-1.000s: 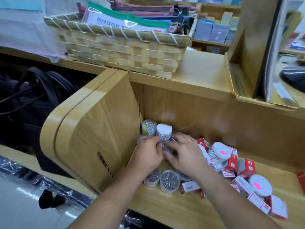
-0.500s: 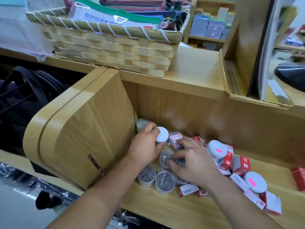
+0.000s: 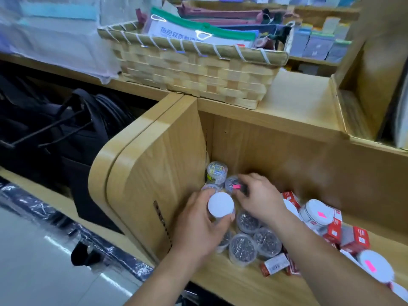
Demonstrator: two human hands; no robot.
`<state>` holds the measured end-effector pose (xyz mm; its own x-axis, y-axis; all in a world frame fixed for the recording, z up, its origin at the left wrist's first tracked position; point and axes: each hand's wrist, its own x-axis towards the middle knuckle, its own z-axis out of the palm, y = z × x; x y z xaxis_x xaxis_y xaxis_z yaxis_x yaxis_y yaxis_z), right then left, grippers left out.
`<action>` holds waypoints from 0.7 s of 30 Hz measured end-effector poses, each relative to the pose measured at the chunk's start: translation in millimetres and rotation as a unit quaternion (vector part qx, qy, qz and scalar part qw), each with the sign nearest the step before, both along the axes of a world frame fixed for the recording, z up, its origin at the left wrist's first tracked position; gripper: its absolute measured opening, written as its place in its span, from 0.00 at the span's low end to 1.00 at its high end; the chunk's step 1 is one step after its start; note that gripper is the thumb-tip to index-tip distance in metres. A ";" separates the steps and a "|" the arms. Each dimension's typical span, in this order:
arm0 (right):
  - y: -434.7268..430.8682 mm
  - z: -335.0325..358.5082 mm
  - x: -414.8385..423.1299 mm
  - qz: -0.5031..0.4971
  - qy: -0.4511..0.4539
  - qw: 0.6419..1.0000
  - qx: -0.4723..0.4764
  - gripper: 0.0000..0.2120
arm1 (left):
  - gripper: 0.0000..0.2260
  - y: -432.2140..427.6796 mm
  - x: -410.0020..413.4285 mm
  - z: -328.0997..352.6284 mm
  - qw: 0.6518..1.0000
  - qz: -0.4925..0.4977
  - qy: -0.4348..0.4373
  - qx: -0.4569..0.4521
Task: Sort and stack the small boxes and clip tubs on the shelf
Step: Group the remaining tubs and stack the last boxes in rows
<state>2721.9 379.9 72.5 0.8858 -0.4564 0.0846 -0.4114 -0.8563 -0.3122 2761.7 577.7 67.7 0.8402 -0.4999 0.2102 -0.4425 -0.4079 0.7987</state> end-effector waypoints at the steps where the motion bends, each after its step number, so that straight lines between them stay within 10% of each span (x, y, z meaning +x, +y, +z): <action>1: 2.2 -2.4 4.4 0.005 0.030 0.999 -0.041 0.20 | 0.25 2.1 -2.4 -0.6 1.000 0.002 -0.007 0.003; 4: 7.1 -6.8 9.9 0.006 0.077 0.991 -0.112 0.22 | 0.24 12.3 -8.1 -1.6 1.000 0.019 -0.006 -0.004; 21: 57.0 17.7 15.4 0.022 -0.140 0.979 0.149 0.18 | 0.19 61.6 -47.6 -7.9 0.995 0.051 -0.032 -0.077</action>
